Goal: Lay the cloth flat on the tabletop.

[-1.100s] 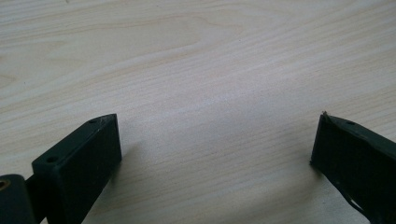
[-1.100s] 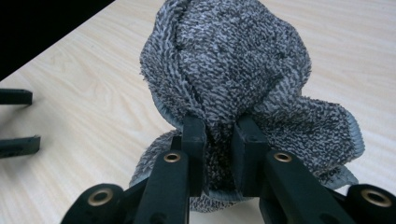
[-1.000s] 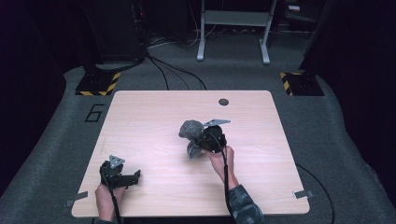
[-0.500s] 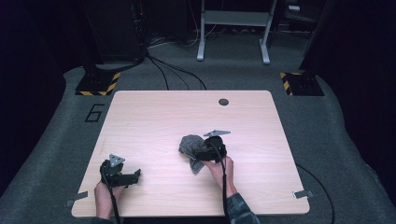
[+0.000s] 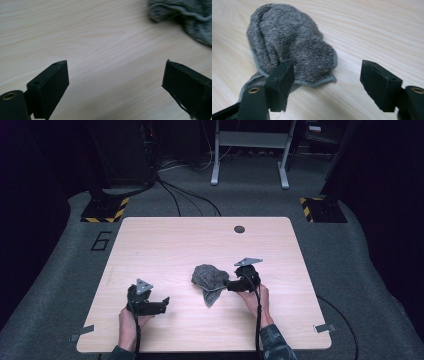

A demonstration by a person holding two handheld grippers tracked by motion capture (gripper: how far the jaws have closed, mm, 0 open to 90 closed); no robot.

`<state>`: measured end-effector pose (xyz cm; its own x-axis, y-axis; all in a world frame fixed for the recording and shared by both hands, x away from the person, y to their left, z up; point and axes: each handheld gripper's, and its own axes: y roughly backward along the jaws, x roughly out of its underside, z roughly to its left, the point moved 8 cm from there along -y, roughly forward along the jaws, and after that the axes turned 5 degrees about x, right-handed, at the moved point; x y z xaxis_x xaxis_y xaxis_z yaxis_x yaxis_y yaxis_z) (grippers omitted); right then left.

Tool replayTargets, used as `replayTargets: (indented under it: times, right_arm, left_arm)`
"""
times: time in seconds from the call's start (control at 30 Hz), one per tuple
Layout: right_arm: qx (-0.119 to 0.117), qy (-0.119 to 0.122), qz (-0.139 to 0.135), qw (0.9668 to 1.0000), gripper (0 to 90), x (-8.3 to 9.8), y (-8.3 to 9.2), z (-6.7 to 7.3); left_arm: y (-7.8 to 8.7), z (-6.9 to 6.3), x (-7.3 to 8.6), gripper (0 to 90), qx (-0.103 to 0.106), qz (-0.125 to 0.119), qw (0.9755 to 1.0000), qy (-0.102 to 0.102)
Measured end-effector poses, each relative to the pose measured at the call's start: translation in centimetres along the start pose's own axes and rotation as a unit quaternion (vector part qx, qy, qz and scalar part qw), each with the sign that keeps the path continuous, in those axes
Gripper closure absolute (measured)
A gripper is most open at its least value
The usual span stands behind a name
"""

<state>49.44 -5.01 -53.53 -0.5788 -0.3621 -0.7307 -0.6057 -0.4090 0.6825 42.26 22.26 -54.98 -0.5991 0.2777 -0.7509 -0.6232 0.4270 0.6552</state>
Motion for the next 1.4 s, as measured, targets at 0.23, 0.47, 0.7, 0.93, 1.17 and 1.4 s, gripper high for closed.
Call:
replayTargets:
  times: [0.23, 0.47, 0.7, 0.93, 1.17, 1.4]
  right_arm:
    - [-0.002, 0.018, 0.004, 0.9998, 47.6, 0.4, -0.6, 0.7]
    - [-0.007, 0.022, 0.007, 0.9997, 53.0, 0.8, -1.1, 0.9]
    - [-0.047, 0.063, 0.0, 0.9969, 50.5, 0.8, -1.1, 2.5]
    - [-0.051, 0.102, 0.026, 0.9931, 55.3, 1.5, -2.3, 3.9]
    - [-0.036, 0.116, 0.042, 0.9917, 80.5, 1.6, -3.2, 4.7]
    - [-0.017, 0.113, 0.023, 0.9932, 90.0, 1.0, -2.7, 4.5]
  left_arm:
    - [-3.1, -5.2, -1.1, 12.8, 0.05, 0.017, 0.9978, -0.041]
    - [-5.6, -8.4, -2.1, 17.3, 0.087, 0.027, 0.9945, -0.053]
    - [-7.4, -10.0, -2.9, 32.1, 0.088, 0.039, 0.9927, -0.073]
    - [-8.1, -9.6, -2.9, 56.9, 0.08, 0.042, 0.9926, -0.082]
    - [-8.4, -9.7, -3.0, 85.7, 0.078, 0.036, 0.9918, -0.094]
    - [-8.3, -9.6, -3.0, 89.7, 0.077, 0.045, 0.989, -0.118]
